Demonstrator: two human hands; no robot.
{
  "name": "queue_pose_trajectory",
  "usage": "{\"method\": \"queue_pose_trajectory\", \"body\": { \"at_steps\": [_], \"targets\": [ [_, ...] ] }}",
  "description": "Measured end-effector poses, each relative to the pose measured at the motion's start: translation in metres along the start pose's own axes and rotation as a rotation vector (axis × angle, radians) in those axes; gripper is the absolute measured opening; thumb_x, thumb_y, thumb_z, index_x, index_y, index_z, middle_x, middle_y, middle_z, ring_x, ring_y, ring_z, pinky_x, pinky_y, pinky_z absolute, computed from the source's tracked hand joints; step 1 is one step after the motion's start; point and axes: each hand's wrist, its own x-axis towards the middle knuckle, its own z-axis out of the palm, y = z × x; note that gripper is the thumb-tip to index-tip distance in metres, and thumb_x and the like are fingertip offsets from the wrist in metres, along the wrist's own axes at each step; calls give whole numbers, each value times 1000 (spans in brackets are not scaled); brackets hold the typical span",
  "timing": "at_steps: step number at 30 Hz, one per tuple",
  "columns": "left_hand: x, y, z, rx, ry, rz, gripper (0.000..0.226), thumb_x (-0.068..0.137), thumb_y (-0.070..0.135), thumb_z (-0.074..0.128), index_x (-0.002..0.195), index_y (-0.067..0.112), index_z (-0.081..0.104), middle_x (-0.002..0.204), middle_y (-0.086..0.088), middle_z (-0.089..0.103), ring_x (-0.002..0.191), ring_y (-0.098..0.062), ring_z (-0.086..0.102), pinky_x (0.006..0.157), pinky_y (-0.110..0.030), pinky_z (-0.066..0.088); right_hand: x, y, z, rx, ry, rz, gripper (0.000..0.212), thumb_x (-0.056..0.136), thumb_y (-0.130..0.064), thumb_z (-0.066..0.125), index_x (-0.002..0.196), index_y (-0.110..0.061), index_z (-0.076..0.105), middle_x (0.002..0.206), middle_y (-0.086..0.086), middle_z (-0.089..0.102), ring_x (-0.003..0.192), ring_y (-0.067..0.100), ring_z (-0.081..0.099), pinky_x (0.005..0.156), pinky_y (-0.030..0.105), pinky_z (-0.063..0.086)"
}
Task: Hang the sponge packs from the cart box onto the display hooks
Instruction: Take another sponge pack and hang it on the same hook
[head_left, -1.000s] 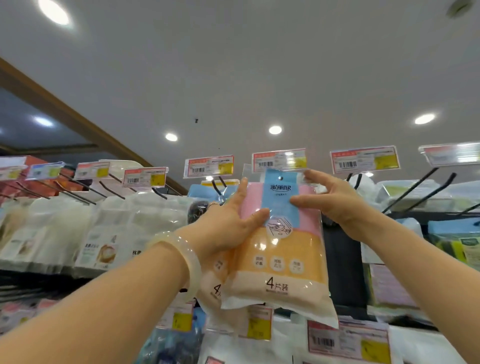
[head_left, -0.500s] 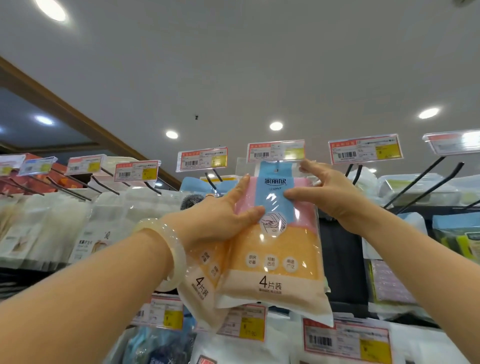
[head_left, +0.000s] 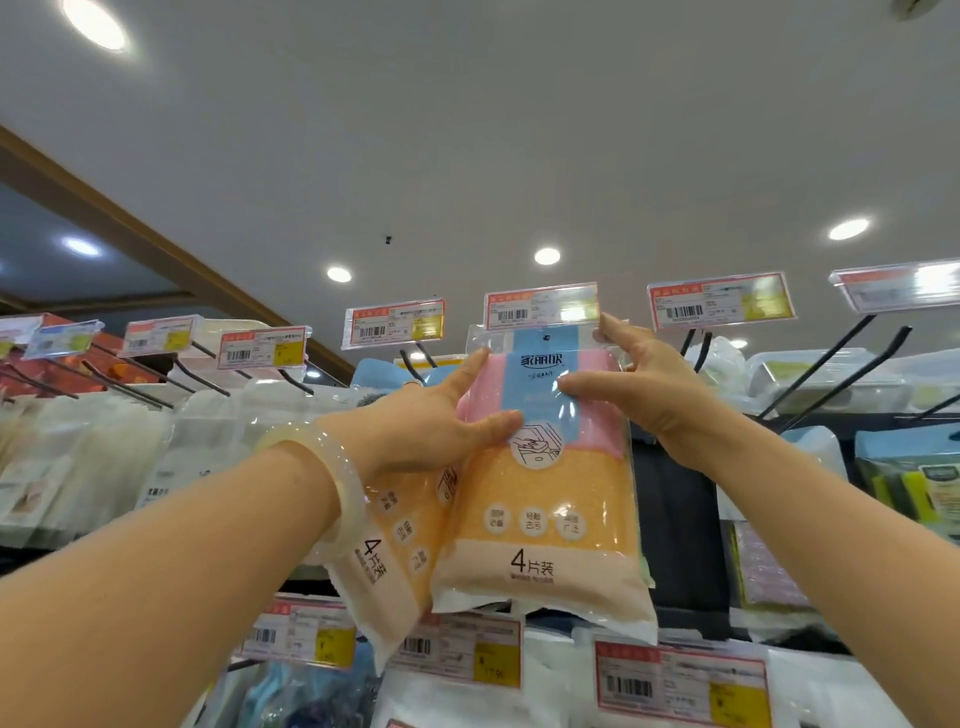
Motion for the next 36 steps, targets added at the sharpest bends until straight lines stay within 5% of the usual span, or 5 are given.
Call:
{"method": "queue_pose_trajectory", "body": {
  "at_steps": [20, 24, 27, 32, 36],
  "targets": [
    [19, -3, 3, 86, -43, -16, 85, 75, 76, 31, 140, 48, -16, 154, -6, 28, 136, -34, 34, 107, -49, 32, 15, 16, 5, -61, 35, 89, 74, 75, -10, 71, 139, -18, 36, 128, 0, 40, 89, 10, 53, 46, 13, 50],
    [25, 5, 6, 136, -90, -48, 84, 79, 73, 34, 142, 44, -14, 153, -10, 28, 137, -34, 31, 110, -49, 25, 17, 20, 7, -293, -8, 235, 80, 79, -15, 69, 145, -12, 24, 144, 9, 33, 108, 22, 53, 73, 27, 56],
    [26, 10, 14, 246, -68, -23, 83, 83, 71, 32, 144, 38, -14, 150, -15, 33, 133, -34, 38, 109, -47, 30, 11, 26, 14, -641, -9, 337, 91, 82, -32, 66, 149, -24, 6, 155, 11, 8, 138, 34, 25, 110, 48, 32],
    [22, 4, 15, 270, 17, 45, 83, 85, 64, 40, 145, 38, -11, 144, -16, 42, 125, -32, 46, 103, -41, 37, -22, 37, 46, -1113, -26, -191, 75, 83, -52, 52, 145, -36, 12, 158, 2, 0, 145, 27, -2, 116, 46, 5],
    [15, -14, -2, 224, 75, 43, 81, 88, 38, 55, 147, 34, 0, 138, -11, 49, 119, -27, 52, 92, -32, 41, -18, 47, 54, -1222, -261, -93, 71, 84, -62, 44, 144, -37, 17, 159, 0, -3, 145, 28, -11, 115, 50, -7]
  ]
}}
